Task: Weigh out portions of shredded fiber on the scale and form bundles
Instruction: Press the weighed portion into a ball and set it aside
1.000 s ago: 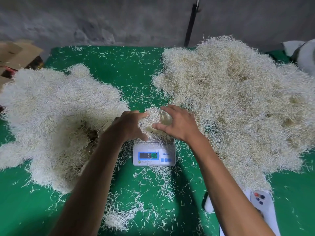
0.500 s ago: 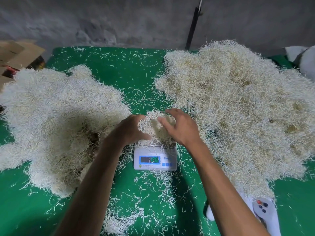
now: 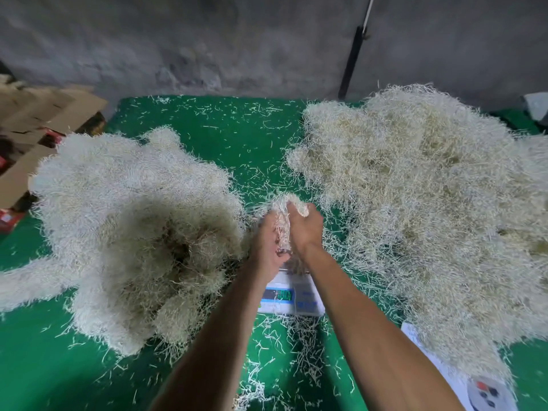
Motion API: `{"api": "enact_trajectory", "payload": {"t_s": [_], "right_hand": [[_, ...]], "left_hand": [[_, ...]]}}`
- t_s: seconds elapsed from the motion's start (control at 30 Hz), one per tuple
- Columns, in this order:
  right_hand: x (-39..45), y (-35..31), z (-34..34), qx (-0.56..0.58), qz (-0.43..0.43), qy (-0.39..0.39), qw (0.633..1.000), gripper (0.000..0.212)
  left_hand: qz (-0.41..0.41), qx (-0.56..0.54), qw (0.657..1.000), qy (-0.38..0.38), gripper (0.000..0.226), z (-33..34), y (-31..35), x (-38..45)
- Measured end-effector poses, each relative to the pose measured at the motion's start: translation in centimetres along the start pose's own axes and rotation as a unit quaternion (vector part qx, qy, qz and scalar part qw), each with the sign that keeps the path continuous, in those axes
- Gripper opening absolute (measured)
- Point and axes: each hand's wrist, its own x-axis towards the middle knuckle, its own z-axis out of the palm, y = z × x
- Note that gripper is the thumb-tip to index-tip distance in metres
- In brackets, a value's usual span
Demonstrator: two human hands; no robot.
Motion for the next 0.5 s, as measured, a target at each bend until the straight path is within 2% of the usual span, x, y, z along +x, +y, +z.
{"api": "enact_trajectory", "payload": {"t_s": [0.07,0.1,0.13,0.2,0.27,0.3,0.33,0.37,0.4,0.47,0.5], "right_hand": [[-1.4,-1.1,-0.2,0.055,-0.037,0.021,0.998,0.052],[-2.4,-1.2,-0.1,0.046,-0.081,0.006,0.996,0.036],[-3.6,-1.3,0.1,-0.016,-0.137,-0.021,0.99,0.025],[-5.7,-0.8,0.8,-0.186,-0.264,-0.064,0.944,0.038],[-6.3,-1.9,1.6,-0.256,-0.34,-0.04,0.904,0.06],[-6.4,-3.2,2.0,-0.247,-0.346,-0.016,0.905,0.064],[-6.1,-4.4,2.0,-0.204,-0.325,-0.01,0.924,0.058],[-5.7,-5.4,1.9,-0.134,-0.287,-0.023,0.948,0.048],[-5.6,-6.0,1.6,-0.083,-0.25,-0.047,0.963,0.04],[-5.8,-6.1,1.1,-0.096,-0.228,-0.099,0.964,0.039],[-6.3,-5.7,1.2,-0.13,-0.232,-0.129,0.955,0.043]], "left_hand": [[0.024,-0.043,0.998,-0.028,0.049,-0.2,0.9,-0.8],[0.03,-0.04,0.997,-0.052,0.047,-0.2,1.4,-1.2],[0.044,-0.017,0.996,-0.07,0.045,-0.6,2.2,-2.0],[0.086,-0.014,0.993,-0.074,0.036,-1.7,3.2,-1.8],[0.066,0.017,0.995,-0.072,0.034,-2.3,3.9,-2.6],[0.063,0.062,0.992,-0.086,0.038,-2.4,4.0,-3.2],[0.051,0.118,0.987,-0.092,0.041,-2.6,4.2,-3.5],[0.028,0.138,0.983,-0.116,0.041,-2.6,4.5,-3.7],[0.055,0.168,0.977,-0.116,0.047,-3.1,4.7,-4.2],[0.115,0.211,0.965,-0.106,0.07,-4.2,5.9,-4.5],[0.13,0.152,0.976,-0.09,0.058,-4.9,6.7,-4.4]]}}
